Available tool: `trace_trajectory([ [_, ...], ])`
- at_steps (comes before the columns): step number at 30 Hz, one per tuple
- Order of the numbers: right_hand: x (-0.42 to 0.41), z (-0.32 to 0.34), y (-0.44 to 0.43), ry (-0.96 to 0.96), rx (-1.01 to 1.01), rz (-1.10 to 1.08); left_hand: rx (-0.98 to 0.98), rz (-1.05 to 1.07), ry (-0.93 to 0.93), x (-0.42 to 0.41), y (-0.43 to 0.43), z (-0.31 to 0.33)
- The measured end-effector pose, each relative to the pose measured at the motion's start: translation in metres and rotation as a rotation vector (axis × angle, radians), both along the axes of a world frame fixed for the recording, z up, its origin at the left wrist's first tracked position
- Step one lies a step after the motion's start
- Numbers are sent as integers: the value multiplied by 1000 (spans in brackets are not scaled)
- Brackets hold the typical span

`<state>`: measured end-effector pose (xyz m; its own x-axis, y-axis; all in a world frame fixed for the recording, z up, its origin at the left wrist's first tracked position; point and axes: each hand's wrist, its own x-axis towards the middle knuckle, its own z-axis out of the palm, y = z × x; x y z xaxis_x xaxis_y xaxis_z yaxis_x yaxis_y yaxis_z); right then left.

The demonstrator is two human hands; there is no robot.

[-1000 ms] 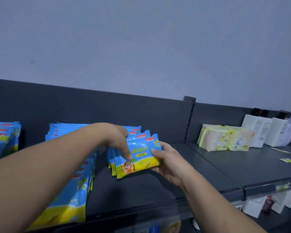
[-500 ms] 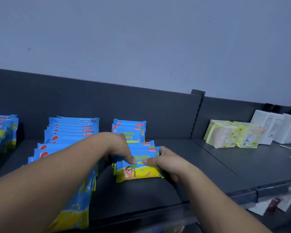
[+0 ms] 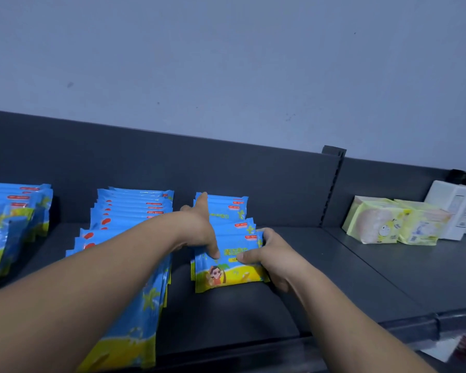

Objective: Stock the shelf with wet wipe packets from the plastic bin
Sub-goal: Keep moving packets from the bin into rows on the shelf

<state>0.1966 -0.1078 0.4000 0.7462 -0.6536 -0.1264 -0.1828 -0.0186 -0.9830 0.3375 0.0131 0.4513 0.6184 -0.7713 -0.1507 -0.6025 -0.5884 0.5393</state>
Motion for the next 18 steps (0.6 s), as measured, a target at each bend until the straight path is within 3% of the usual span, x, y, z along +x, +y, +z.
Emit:
trace_trajectory([
  [3, 4, 3, -1, -41, -22, -31, -76, -31, -12, 3, -3, 2],
  [6, 12, 5, -6, -77, -90, -96, -118, -46, -196, -1, -8, 8],
  [14, 11, 0, -8, 7, -138, -69, 183, -119, -367, -1, -16, 2],
  [18, 8, 4, -4, 90, -204, -65, 244, -144, -421, -2, -21, -4],
])
